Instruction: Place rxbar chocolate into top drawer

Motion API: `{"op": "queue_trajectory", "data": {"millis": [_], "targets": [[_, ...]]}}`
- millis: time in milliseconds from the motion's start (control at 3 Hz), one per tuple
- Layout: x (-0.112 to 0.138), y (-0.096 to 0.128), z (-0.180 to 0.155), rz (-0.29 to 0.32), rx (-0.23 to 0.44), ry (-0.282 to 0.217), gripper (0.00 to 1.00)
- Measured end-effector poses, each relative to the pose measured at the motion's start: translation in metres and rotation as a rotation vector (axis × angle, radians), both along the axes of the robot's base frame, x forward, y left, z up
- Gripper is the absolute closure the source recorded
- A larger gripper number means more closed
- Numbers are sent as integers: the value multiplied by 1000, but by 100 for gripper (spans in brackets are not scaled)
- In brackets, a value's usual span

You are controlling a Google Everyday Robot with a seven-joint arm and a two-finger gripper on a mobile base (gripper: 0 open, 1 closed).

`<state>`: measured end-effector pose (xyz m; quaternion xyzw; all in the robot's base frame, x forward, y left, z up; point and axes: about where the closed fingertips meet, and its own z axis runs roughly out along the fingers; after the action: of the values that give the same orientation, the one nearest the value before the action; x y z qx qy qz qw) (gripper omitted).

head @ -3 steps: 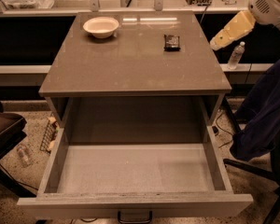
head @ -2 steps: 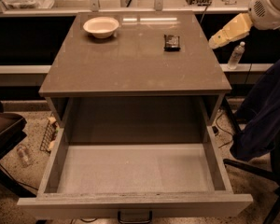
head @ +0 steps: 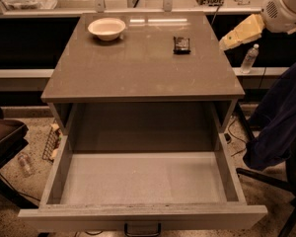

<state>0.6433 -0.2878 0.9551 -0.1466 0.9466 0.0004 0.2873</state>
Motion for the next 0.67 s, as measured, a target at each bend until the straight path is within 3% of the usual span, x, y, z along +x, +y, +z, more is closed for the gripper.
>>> {"op": "queue_trajectory", "data": {"millis": [333, 667], "targets": [[15, 20, -8, -17, 7, 7, 0], [52, 58, -15, -24, 56, -14, 0]]}}
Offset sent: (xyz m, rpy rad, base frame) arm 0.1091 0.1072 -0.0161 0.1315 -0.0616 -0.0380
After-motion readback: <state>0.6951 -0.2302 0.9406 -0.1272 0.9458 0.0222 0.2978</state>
